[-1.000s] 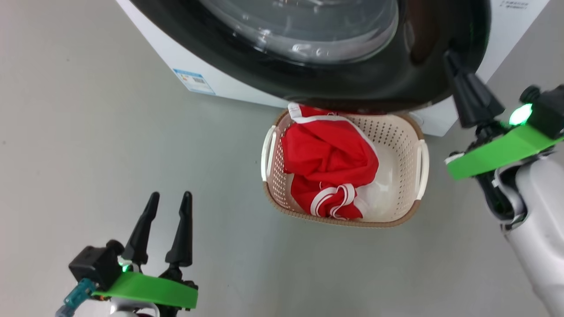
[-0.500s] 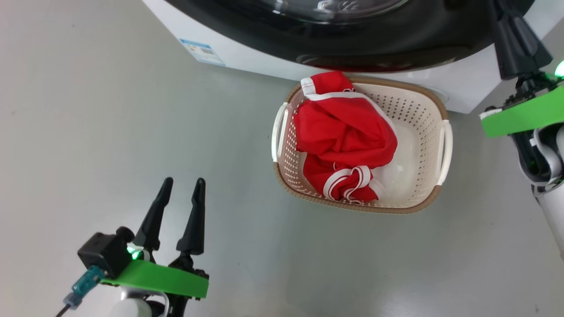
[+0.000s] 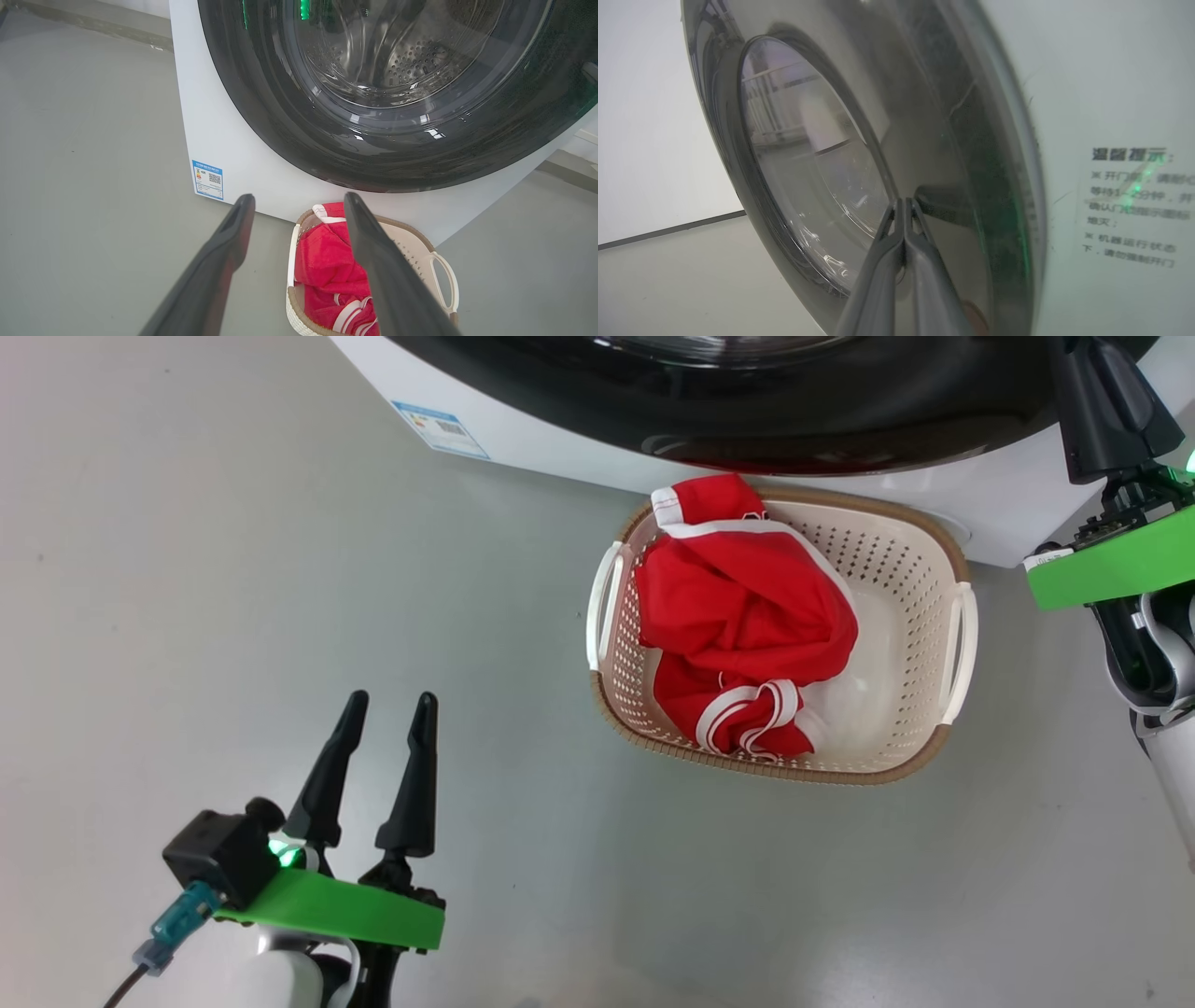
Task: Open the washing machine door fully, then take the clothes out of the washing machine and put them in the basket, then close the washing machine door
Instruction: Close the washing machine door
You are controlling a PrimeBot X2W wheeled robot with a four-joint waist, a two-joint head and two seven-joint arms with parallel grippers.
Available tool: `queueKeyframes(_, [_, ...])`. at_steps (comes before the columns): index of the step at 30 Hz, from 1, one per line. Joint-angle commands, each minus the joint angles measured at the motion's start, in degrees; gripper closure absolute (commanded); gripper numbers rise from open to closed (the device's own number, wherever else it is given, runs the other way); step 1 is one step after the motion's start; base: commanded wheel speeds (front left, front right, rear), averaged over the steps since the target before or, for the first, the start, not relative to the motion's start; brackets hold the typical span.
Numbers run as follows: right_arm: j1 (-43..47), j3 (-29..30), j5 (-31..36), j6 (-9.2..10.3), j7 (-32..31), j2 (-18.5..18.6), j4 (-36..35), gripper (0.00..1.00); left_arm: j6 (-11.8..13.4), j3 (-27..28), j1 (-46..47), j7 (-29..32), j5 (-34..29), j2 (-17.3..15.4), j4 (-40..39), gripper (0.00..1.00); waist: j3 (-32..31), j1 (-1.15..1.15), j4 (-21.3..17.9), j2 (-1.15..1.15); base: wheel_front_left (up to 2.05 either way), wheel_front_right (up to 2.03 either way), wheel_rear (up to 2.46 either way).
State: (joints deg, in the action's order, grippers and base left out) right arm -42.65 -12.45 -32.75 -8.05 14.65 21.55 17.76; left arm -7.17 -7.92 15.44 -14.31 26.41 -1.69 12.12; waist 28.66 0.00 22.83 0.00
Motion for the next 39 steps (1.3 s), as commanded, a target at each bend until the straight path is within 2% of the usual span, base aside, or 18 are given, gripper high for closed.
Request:
queueKeyframes(1, [-0.1,-0.4,-0.6,0.56,0.3,-0.1,-1.2,1.00,-0.3,2.1,0.0,-0.7,0.3,-1.2,-0.9,0.00,-0.6,0.00,-0.3,0.00,0.00,0.00,0.00])
queueKeyframes(4, [1.6,-1.3,-0.7,0.56,0.3,-0.7,-1.0,0.95,-0.3,2.6,-0.4,-0.7,0.0,-1.2,-0.5,0.00,-1.8,0.00,-0.8,0.00,0.00,0.00,0.00])
queueKeyframes(11, [6.7,-2.8,-0.8,0.56,0.3,-2.4,-1.6,0.61,-0.3,3.7,-1.4,-0.7,-1.1,-1.2,0.0,0.00,-5.0,0.00,-2.4,0.00,0.00,0.00,0.00])
queueKeyframes(12, [7.5,-2.8,-0.8,0.56,0.3,-2.7,-1.7,0.53,-0.3,3.9,-1.6,-0.7,-1.3,-1.2,0.1,0.00,-5.4,0.00,-2.7,0.00,0.00,0.00,0.00])
queueKeyframes(14, [9.2,-3.0,-0.8,0.56,0.3,-3.1,-1.9,0.25,-0.3,4.3,-1.9,-0.7,-1.8,-1.2,0.2,0.00,-6.3,0.00,-3.3,0.00,0.00,0.00,0.00])
queueKeyframes(16, [10.9,-3.0,-0.8,0.56,0.3,-3.5,-2.1,0.02,-0.3,4.8,-2.3,-0.7,-2.3,-1.2,0.3,0.00,-7.3,0.00,-3.9,0.00,0.00,0.00,0.00])
queueKeyframes(26, [18.5,-3.0,-1.1,0.56,0.3,-5.3,-2.1,0.00,-0.3,6.4,-4.2,-0.7,-4.8,-1.2,0.5,0.00,-11.5,0.00,-7.2,0.00,0.00,0.00,0.00])
queueKeyframes(39, [27.4,-0.2,-1.1,0.56,0.3,-6.4,-2.4,0.00,-0.3,8.4,-6.2,-0.7,-8.1,-1.3,0.1,0.00,-15.8,0.00,-11.3,0.00,0.00,0.00,0.00])
